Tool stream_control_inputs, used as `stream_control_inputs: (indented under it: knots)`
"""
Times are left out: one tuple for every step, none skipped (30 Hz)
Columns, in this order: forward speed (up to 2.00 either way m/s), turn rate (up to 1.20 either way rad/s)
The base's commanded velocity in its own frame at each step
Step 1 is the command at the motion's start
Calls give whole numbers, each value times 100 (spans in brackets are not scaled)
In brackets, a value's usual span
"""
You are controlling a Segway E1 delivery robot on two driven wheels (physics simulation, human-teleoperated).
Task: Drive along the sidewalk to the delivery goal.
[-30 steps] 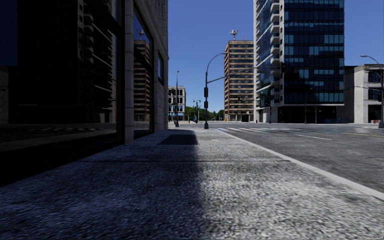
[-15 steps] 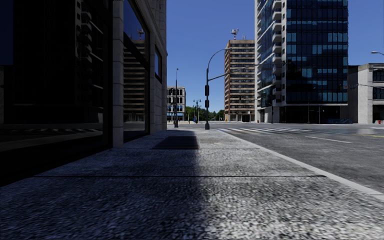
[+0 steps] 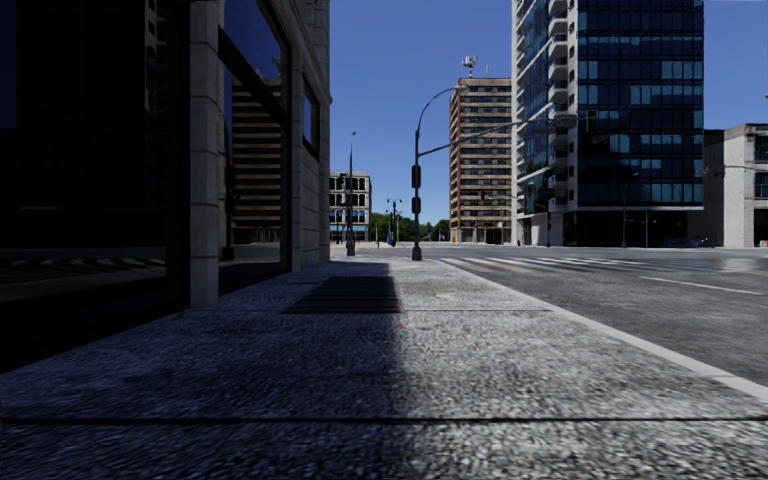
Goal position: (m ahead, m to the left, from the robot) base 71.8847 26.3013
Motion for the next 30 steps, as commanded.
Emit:
stream_control_inputs:
  knots:
    - [200,0]
    - [200,0]
    - [200,0]
    - [200,0]
    - [200,0]
    - [200,0]
    - [200,0]
    - [200,0]
    - [200,0]
    - [200,0]
    - [200,0]
    - [200,0]
    - [200,0]
    - [200,0]
    - [200,0]
    - [200,0]
    - [200,0]
    - [200,0]
    - [200,0]
    - [200,0]
    - [200,0]
    - [200,0]
    - [200,0]
    - [200,0]
    - [200,0]
    - [200,0]
    - [200,0]
    - [200,0]
    - [200,0]
    - [200,0]
